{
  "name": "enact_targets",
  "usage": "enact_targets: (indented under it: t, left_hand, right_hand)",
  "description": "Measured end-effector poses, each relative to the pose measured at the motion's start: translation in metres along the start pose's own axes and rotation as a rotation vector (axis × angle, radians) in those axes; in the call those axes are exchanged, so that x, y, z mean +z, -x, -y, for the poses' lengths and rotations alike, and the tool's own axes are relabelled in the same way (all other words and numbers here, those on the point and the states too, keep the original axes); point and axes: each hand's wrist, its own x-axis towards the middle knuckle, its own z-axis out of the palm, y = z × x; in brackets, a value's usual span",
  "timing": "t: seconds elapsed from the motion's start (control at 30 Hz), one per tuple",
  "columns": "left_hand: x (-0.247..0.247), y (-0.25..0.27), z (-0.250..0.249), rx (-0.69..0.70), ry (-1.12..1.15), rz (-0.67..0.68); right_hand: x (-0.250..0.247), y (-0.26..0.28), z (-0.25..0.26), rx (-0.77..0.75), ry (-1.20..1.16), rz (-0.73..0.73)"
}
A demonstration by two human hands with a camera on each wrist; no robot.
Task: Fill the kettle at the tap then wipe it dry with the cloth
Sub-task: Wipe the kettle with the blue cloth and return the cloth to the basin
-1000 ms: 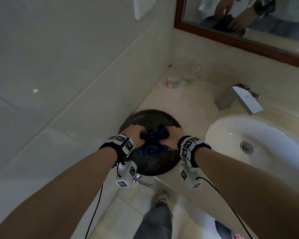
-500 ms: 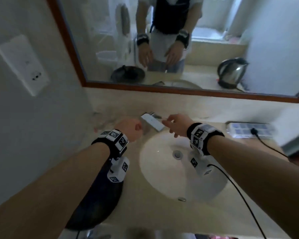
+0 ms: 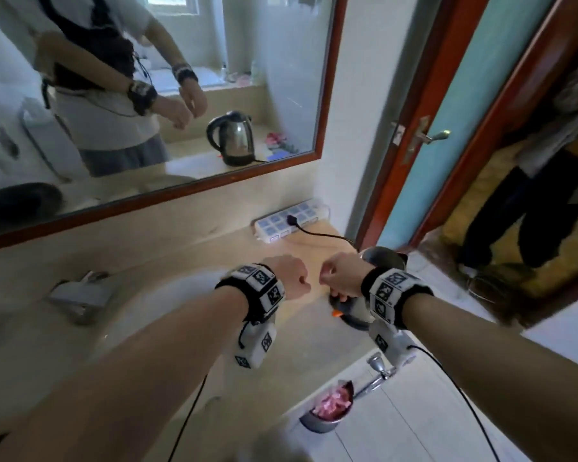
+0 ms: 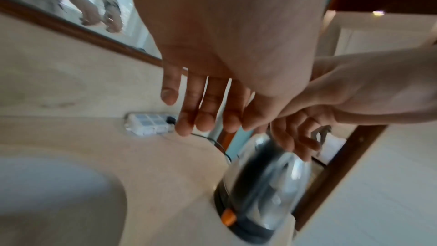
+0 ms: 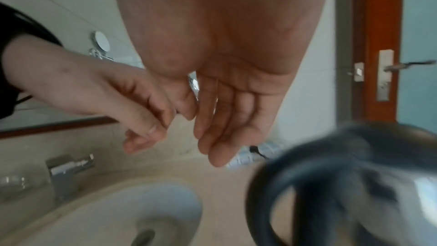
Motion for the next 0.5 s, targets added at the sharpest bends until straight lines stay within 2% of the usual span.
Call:
enact_targets:
  t: [0.13,0.23,0.5]
  left_hand:
    - [0.038,-0.026,-0.034,0.032,-0.052,0.134]
    - [0.063,-0.04,-0.037,0.012,-0.06,0.168]
    - [0.086,-0.048,-0.02,-0.017,0.003,0.235]
  right_hand:
    - [0.047,0.009,-0.067,0.125,0.042,0.176]
    - [0.078,0.005,-0.103,0.116,0.173,0.192]
    - [0.116,-0.032,-0.123,0.051,0.245,0.17]
